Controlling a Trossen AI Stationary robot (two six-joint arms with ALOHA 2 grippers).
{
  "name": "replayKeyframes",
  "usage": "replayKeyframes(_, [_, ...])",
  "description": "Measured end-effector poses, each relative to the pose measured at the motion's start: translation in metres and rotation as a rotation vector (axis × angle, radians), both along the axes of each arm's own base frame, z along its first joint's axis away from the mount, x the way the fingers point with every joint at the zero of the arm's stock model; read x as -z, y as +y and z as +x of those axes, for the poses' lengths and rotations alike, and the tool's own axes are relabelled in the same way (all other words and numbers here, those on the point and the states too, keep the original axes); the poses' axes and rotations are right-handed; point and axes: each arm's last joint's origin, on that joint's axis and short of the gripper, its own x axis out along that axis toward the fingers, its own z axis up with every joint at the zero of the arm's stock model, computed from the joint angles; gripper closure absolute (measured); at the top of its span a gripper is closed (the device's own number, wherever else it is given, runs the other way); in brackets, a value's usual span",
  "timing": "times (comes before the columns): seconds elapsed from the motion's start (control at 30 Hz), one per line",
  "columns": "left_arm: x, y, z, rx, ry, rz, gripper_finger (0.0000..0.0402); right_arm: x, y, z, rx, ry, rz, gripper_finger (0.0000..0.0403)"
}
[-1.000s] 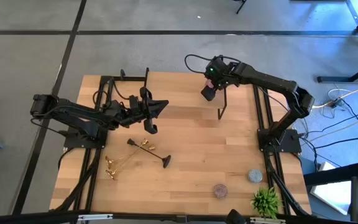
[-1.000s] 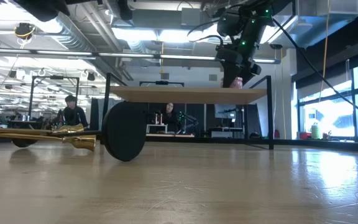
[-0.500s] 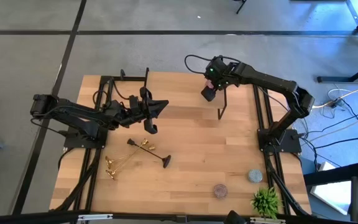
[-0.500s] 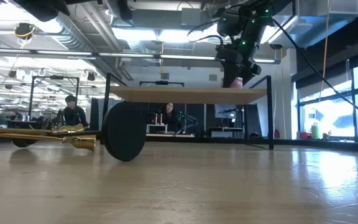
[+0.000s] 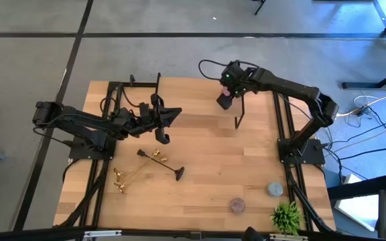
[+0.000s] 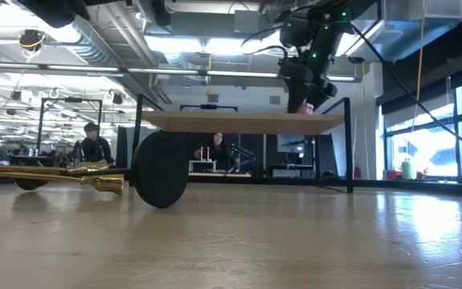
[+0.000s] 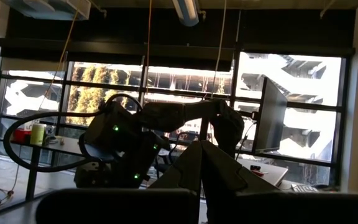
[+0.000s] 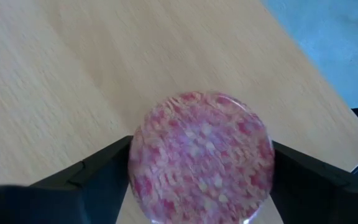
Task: Pick & Place candle stick holders
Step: Put the pink scented candle on the shelf
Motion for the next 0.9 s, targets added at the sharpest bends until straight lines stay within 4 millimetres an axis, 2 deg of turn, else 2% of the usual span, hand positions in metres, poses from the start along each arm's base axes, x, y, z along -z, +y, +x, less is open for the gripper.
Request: replayKeyframes(0.9, [0.0, 0.0, 0.0, 0.0, 0.0, 0.0, 0.0398, -0.0007, 0.0003, 0.0027, 0.005, 0.002, -0.048, 0.0068])
